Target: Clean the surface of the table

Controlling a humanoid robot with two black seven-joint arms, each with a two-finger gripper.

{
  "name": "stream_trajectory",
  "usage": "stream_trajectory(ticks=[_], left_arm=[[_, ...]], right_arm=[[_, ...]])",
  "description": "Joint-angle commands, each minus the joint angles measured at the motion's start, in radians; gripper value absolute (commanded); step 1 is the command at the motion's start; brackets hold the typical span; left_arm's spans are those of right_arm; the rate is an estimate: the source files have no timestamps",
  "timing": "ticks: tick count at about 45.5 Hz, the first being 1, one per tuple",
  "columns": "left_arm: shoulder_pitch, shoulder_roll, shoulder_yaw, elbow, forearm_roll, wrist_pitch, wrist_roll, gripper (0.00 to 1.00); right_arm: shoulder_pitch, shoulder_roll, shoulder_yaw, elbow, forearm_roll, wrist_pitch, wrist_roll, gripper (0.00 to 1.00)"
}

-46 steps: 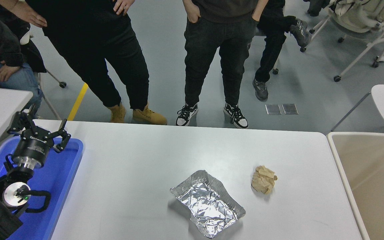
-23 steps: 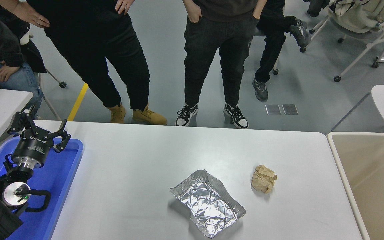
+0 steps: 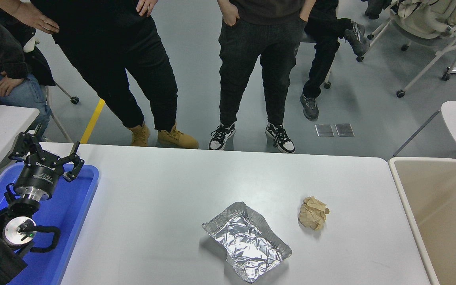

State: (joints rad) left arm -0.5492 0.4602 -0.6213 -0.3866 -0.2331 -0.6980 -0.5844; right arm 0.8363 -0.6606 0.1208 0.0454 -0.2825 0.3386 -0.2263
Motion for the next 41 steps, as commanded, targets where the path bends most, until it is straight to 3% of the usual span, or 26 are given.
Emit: stream_trajectory(ticks=[1, 13, 41], left_arm=[[0.0, 0.0, 0.0, 0.0, 0.0, 0.0, 0.0, 1.0], [0.0, 0.0, 0.0, 0.0, 0.0, 0.0, 0.0, 1.0], [0.0, 0.0, 0.0, 0.0, 0.0, 0.0, 0.0, 1.0]], right_arm=[[-0.049, 0.05, 0.005, -0.009, 0.1, -0.11, -0.015, 0.0], [-0.134, 0.13, 0.008, -0.007, 0.189, -0.254, -0.007, 0.0], [-0.221, 0.214, 0.01, -0.004, 0.189, -0.279, -0.002, 0.0]])
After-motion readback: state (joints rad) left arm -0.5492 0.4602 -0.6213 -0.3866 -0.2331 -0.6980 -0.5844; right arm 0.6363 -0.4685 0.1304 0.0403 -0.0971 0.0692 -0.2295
